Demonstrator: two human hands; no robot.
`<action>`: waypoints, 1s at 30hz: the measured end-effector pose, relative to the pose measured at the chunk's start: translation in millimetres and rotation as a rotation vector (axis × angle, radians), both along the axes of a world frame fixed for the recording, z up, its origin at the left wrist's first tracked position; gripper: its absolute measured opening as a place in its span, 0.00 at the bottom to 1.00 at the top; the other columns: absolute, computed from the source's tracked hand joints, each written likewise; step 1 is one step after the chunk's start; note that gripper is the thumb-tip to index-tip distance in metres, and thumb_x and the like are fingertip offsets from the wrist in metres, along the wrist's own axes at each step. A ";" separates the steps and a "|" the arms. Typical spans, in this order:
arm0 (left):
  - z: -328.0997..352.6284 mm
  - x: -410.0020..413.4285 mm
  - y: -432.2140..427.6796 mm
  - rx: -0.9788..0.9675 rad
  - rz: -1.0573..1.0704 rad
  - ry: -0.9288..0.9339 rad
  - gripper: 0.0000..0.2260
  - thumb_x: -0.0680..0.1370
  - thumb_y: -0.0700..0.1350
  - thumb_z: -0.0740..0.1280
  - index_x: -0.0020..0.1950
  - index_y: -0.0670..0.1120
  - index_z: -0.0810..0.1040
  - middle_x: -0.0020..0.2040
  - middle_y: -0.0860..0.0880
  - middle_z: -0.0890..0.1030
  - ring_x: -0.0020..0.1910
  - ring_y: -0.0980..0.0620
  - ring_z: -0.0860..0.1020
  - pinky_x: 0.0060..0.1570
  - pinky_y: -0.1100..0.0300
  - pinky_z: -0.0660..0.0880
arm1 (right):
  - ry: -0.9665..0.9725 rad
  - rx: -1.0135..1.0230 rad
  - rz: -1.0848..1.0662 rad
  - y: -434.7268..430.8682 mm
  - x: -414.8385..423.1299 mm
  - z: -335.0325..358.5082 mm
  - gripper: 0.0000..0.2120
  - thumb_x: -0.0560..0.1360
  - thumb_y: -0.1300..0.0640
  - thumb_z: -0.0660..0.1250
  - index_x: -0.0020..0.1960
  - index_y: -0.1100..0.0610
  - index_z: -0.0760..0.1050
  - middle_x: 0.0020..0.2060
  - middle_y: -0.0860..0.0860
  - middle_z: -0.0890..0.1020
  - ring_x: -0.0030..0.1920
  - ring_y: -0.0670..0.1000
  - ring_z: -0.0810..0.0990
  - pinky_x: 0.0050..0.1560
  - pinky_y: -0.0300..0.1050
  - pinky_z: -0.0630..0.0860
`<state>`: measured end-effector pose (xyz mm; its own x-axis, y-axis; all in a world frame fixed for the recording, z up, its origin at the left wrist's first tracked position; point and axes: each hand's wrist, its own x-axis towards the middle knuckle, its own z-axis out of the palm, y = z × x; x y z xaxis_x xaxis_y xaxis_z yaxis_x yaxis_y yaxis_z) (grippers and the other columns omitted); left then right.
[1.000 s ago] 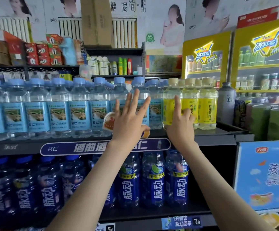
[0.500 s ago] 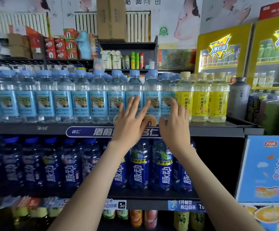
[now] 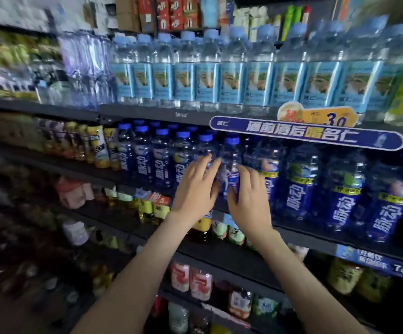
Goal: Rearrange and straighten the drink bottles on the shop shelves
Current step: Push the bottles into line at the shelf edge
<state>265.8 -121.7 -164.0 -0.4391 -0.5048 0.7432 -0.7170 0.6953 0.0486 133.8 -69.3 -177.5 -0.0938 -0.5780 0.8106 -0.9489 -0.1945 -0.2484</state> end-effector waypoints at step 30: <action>-127.8 710.0 -236.7 0.219 0.597 -0.060 0.25 0.77 0.44 0.64 0.73 0.41 0.64 0.70 0.41 0.69 0.70 0.44 0.67 0.70 0.48 0.64 | 0.006 0.387 0.461 -322.0 683.3 -103.5 0.24 0.74 0.64 0.64 0.69 0.64 0.65 0.62 0.59 0.71 0.62 0.59 0.68 0.63 0.51 0.67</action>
